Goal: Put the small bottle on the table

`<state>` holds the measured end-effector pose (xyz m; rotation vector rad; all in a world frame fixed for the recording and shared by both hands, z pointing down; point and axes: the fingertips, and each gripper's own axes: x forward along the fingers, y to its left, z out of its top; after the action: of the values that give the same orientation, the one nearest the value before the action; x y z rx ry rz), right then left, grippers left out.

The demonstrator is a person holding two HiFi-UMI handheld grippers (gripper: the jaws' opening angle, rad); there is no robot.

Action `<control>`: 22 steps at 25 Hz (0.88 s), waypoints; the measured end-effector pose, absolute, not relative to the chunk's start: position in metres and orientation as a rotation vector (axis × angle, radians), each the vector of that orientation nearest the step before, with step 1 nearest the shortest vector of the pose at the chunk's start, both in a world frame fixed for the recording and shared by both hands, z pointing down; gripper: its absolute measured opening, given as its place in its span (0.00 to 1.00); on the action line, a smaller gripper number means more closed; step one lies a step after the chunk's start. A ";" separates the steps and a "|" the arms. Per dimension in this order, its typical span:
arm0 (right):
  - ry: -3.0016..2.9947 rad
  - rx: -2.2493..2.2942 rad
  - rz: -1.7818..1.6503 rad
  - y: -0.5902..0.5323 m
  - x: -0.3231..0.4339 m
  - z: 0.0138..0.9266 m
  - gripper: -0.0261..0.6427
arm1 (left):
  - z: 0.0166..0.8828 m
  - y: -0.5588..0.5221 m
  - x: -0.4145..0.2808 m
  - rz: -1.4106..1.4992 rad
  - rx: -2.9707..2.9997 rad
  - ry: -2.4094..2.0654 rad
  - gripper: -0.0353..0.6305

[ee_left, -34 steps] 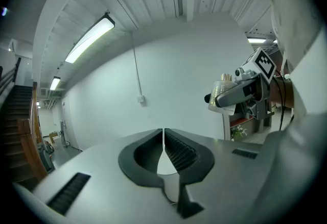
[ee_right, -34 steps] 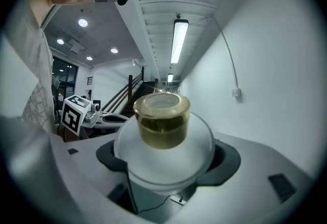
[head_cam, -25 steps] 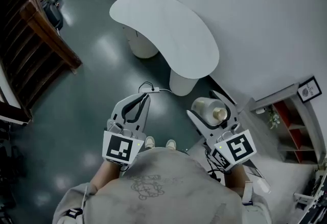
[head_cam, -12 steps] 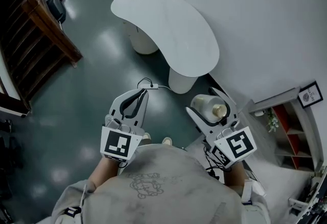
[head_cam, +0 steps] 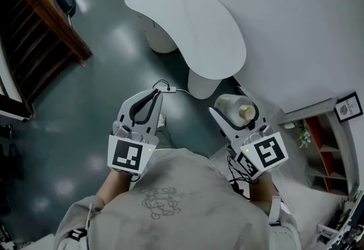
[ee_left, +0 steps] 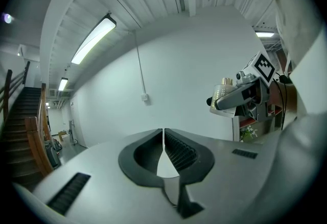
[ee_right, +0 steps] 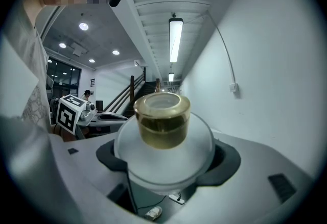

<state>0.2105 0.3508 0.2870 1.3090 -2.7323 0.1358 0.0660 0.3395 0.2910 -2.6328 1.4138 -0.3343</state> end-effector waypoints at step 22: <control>-2.678 1.348 0.168 0.208 0.155 0.307 0.56 | 0.309 0.188 0.016 -0.310 -2.685 1.326 0.09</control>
<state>0.1554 0.2081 0.3073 1.3476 -2.6778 0.1683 0.0157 0.1878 0.3086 -2.6853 1.3255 -0.3097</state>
